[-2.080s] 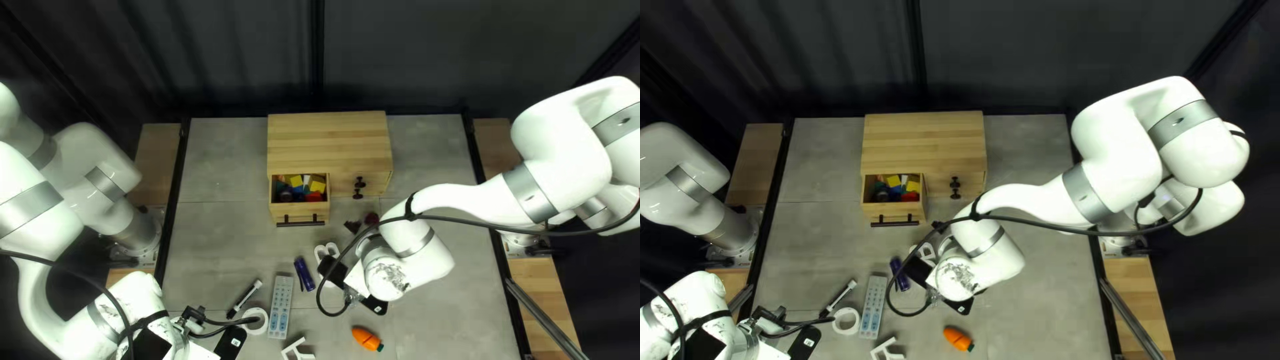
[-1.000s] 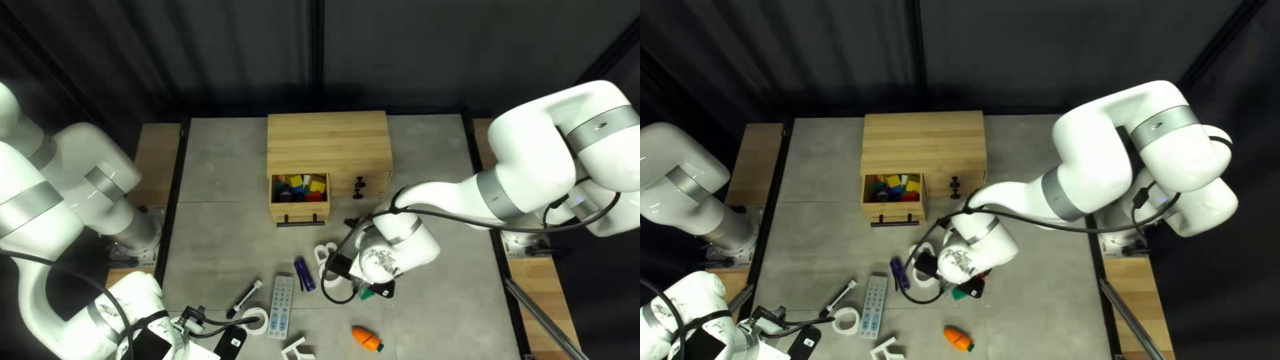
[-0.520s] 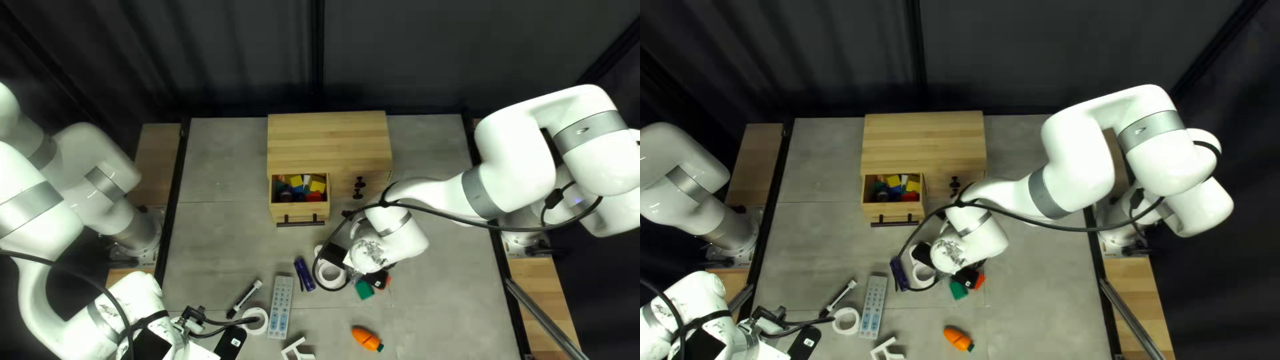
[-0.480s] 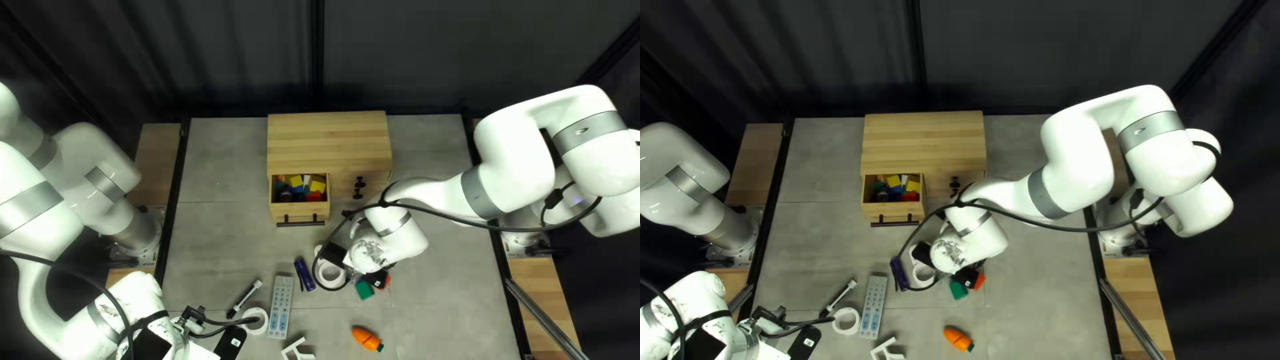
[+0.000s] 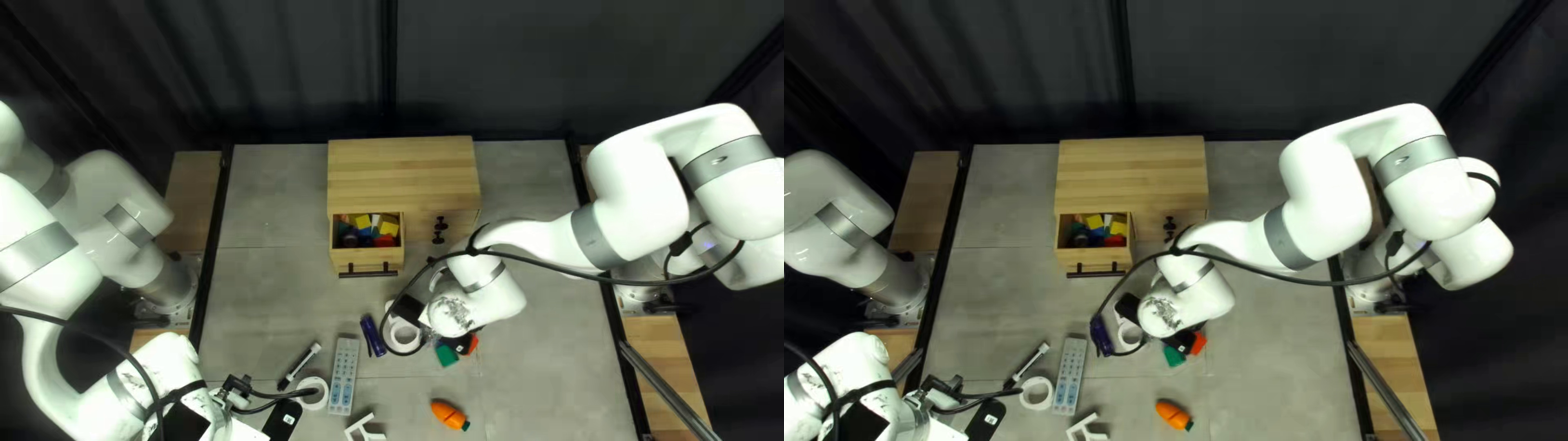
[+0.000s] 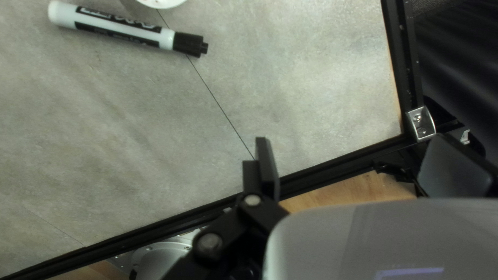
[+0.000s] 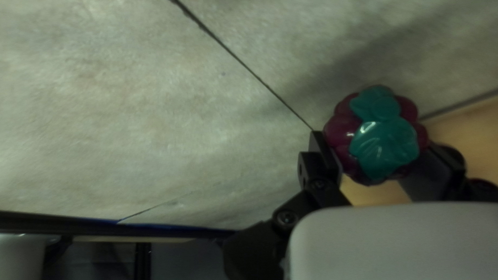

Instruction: Open drawers and place objects into drawer and close

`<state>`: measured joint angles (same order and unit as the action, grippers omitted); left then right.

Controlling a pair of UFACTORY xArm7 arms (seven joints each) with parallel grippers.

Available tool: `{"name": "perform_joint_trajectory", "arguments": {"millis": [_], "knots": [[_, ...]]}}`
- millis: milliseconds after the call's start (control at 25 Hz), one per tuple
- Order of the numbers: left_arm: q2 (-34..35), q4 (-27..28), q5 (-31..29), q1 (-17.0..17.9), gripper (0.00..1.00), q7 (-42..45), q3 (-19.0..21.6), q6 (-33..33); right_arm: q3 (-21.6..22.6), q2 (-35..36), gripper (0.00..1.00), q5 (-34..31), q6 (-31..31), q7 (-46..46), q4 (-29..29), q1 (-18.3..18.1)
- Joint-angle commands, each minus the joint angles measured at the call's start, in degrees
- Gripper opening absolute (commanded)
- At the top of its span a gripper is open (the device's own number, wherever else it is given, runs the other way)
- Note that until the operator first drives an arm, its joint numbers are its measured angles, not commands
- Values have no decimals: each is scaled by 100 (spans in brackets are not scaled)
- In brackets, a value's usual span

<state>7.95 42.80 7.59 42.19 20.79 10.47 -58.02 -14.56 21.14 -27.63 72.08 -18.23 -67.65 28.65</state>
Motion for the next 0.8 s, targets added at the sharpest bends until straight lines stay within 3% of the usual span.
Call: {"name": "perform_joint_trajectory", "arguments": {"millis": [40, 240, 360, 800], "knots": [[0, 0, 0, 0, 100, 0, 0, 0, -107, -344, 0, -206, 807, 773, -742, 243], [0, 0, 0, 0, 100, 0, 0, 0, -161, -262, 0, -494, 1569, 1249, -1648, 436], [0, 0, 0, 0, 100, 0, 0, 0, -242, -114, 0, -700, 1722, 1536, -1869, 471], [0, 0, 0, 0, 100, 0, 0, 0, -564, -320, 0, -1469, -290, 2459, -1091, 160]]}}
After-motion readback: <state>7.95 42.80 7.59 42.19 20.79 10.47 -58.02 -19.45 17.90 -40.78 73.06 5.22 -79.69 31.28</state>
